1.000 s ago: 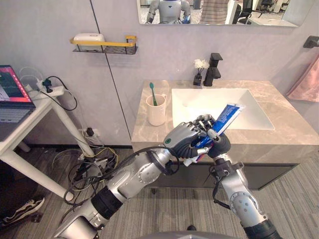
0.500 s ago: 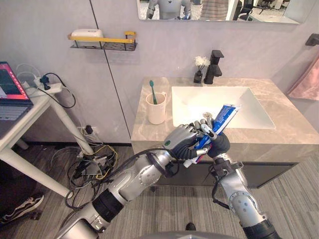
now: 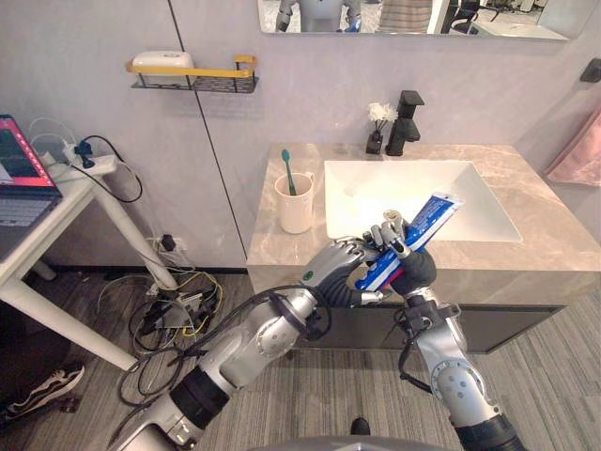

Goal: Organize washtable

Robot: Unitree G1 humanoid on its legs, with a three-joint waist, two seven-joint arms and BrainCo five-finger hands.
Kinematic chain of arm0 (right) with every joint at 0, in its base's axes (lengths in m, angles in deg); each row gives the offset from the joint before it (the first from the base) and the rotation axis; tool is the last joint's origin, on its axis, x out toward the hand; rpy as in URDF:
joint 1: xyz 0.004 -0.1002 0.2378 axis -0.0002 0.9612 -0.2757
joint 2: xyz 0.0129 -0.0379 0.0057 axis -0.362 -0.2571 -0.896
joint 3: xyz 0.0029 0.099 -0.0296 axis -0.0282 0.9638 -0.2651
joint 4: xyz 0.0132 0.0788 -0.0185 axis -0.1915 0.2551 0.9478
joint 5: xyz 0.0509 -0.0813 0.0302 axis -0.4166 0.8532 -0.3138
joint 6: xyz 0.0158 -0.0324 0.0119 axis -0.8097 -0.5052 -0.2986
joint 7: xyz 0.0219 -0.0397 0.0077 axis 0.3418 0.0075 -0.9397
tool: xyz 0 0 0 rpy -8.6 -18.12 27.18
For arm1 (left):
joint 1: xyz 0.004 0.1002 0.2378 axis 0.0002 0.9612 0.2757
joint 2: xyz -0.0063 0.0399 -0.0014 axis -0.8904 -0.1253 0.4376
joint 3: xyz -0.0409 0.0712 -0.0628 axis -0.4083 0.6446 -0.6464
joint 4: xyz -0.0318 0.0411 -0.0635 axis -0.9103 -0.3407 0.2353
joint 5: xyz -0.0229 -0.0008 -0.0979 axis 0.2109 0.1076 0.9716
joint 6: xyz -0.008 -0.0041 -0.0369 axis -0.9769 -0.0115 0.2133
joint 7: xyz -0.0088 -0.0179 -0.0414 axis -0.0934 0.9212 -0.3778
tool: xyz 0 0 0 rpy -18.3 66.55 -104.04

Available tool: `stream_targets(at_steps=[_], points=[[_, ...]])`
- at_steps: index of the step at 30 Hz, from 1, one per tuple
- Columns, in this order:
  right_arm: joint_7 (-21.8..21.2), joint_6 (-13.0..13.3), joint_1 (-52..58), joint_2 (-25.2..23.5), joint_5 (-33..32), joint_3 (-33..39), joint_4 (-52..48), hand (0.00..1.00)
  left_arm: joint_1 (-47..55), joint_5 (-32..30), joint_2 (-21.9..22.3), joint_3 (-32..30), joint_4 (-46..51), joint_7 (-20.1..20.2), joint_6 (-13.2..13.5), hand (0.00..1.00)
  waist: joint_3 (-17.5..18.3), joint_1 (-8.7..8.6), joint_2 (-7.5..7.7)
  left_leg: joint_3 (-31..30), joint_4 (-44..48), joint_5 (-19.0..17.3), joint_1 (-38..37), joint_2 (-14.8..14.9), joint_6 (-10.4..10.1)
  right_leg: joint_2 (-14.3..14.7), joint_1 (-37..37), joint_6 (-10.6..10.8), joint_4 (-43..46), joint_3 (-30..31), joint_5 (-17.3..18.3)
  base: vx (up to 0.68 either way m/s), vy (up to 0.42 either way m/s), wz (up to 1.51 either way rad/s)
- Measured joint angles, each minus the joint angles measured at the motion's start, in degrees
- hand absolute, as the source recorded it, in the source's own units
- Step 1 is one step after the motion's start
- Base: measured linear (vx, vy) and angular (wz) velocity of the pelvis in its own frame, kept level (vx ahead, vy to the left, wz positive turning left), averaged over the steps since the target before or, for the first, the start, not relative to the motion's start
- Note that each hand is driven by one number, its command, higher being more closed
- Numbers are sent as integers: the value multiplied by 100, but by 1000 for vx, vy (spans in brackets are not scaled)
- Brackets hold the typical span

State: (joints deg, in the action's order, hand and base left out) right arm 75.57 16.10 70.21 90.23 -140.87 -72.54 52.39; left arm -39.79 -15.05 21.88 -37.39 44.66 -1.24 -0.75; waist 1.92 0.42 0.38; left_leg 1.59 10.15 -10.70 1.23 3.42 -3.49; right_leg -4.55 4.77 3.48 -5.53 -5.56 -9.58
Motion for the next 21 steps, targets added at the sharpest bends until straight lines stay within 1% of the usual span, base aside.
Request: stream_targets(at_steps=[3,6,8,11,15,17,19,20,21], points=[[-23,39,-1,-53,-3,161,-246,100,223,-92,-79,-152,-12,128,-60,0,-20,-1,-30,17,-1,0,-9,0,0,0,-2,0,-2,2,1,-2,0,-1],[-32,161,2,-165,-3,362,-395,100,384,-96,-93,-643,3,123,-116,0,-23,3,-35,26,-7,0,-28,4,0,1,-13,-2,-2,0,3,0,0,0],[-29,170,10,-158,-2,438,-389,100,422,-95,-121,-1016,66,114,-185,0,-25,9,-36,33,-15,0,-57,3,0,-2,-37,-14,-3,-3,16,0,0,0],[-27,171,21,-157,0,460,-386,100,628,-93,-168,-1398,357,91,-206,0,-34,5,-37,33,-19,0,-58,4,0,-2,-37,-12,-5,-9,24,0,0,0],[-12,187,23,-154,14,637,-366,100,1052,-92,-157,-1776,475,52,-207,0,-46,23,-36,14,-34,0,-55,4,0,-8,-38,-3,-5,-38,36,2,-1,1],[75,292,19,-150,228,699,-320,100,1385,-86,-101,-2035,474,49,-227,0,-67,31,-24,-19,-66,3,-54,3,2,-15,-42,-2,-2,-87,38,15,-4,7],[134,305,-32,-150,296,791,-231,100,1632,-77,25,-2182,470,52,-231,0,-95,61,-3,-41,-77,6,-53,2,4,-19,-49,1,-2,-112,40,14,-3,7],[238,378,-240,-141,545,883,42,100,1889,-37,128,-2265,436,65,-233,0,-127,102,29,-52,-81,7,-52,2,4,-20,-53,2,-2,-125,42,8,-1,5],[272,389,-292,-140,621,900,95,100,1937,-8,148,-2270,426,69,-233,0,-136,115,34,-53,-82,7,-51,2,4,-21,-53,2,-2,-127,42,4,1,4]])
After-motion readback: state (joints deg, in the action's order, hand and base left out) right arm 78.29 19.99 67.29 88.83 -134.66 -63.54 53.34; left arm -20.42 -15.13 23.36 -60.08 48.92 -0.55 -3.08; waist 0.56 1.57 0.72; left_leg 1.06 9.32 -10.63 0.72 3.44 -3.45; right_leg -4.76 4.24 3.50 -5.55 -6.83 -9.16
